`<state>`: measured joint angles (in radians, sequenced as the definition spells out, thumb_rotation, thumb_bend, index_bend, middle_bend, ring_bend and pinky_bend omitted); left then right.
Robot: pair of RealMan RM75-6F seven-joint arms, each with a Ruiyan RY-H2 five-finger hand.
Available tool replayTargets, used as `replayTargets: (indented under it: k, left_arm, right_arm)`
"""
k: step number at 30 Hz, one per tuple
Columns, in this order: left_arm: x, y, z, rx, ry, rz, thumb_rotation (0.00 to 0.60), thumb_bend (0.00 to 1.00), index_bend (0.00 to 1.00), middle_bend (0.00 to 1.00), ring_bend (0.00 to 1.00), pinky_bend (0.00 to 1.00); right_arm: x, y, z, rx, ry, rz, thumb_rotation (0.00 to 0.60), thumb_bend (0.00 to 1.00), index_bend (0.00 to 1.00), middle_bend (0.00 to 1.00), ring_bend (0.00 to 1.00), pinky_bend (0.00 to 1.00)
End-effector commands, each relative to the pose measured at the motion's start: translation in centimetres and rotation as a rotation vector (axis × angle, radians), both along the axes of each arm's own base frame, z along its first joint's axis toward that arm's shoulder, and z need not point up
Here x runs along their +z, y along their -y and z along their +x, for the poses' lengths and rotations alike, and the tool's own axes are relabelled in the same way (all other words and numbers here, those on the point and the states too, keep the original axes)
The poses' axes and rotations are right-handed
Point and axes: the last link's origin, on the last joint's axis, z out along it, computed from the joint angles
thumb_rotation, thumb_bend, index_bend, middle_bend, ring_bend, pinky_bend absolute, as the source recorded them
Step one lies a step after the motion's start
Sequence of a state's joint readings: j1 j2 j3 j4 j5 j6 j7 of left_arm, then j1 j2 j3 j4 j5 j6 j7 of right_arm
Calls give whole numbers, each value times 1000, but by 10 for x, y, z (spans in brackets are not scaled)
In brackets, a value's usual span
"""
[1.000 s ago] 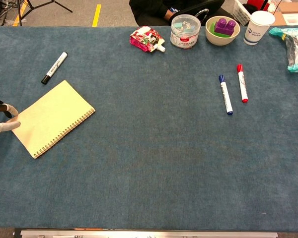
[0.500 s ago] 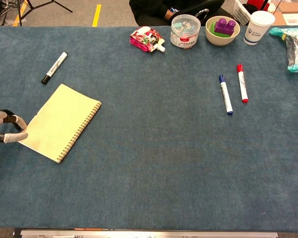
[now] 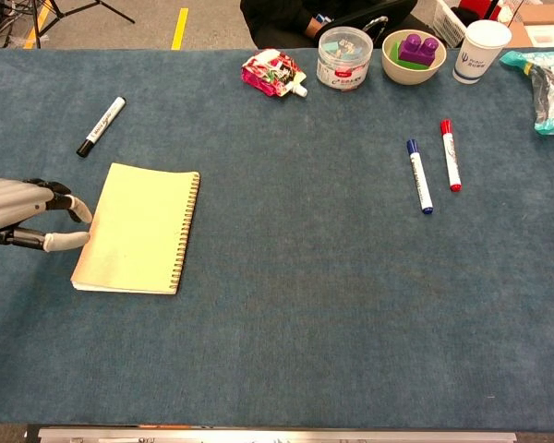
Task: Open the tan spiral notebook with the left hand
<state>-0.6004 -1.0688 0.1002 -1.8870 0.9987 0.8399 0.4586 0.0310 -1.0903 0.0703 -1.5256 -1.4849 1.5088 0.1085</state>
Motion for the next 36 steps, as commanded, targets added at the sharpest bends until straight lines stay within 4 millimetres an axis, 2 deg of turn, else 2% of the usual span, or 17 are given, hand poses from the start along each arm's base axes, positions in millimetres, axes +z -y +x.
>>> replayTargets:
  k: [1,5,10,17,27,36]
  left_arm:
    - [10,-14,10,-51,-28,82,0,196,171,237,56,0]
    - [11,-23,27,-106,25,121,0,195,158,237,56,0]
    - [-5,-26,46,-149,169,18,0,195,172,236,55,0]
    - [-27,-37,69,-275,235,-53,0,195,170,227,53,0]
    - [-67,-53,85,-364,196,-173,0,195,115,167,0,0]
    - [-88,-62,96,-382,184,-198,0,195,109,161,0,0]
  right_arm:
    - [1,-1,-1,-2,1,-2,600,222,238,249,147,265]
    - [0,-1,-3,-6,4,-1,600,221,238,249,147,265]
    - [-3,0,-3,-4,7,7,600,222,238,249,147,265]
    - [-1,0,-2,-4,2,3,600,222,238,249,147,265]
    - [0,-1,-1,-13,-8,-1,600,222,238,249,147,265]
    - [2,-2,-1,-22,-13,-3,600,222,238,249,147,265]
